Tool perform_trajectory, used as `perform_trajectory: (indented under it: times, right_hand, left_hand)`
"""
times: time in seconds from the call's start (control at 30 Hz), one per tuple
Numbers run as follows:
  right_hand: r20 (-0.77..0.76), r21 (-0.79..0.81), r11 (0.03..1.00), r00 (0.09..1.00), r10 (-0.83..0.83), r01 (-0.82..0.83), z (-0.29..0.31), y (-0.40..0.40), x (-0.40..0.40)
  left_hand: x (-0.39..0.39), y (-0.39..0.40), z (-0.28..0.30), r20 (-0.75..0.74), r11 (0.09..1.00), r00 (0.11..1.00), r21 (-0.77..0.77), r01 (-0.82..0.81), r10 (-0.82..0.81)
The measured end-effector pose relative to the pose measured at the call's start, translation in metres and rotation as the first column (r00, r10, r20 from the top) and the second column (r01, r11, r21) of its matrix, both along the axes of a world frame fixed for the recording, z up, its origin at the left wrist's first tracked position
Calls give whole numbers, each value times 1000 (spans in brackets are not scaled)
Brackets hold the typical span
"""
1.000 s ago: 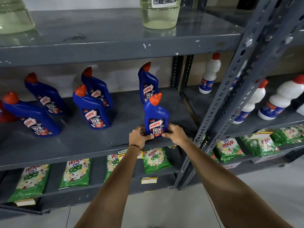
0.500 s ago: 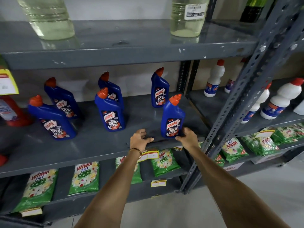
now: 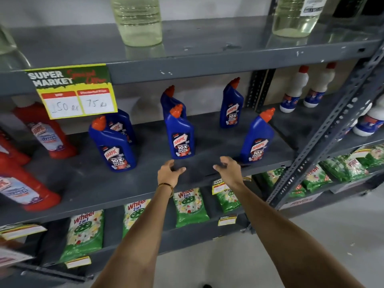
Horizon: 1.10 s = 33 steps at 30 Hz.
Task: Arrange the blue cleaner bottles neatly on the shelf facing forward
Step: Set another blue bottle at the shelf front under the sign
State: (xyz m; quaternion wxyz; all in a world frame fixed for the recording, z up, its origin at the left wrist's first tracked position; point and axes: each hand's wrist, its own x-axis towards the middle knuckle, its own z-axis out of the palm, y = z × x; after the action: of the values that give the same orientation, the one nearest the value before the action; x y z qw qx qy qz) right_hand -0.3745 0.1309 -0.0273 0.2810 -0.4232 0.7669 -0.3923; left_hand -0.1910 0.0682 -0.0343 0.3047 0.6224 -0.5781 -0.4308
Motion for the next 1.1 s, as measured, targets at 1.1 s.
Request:
perform_trajectory:
  times: [1.1]
  right_hand:
    - [180, -29, 947, 931, 319, -319, -7, -67, 25]
  left_hand:
    - [8, -28, 2, -94, 998, 993, 6, 69, -68]
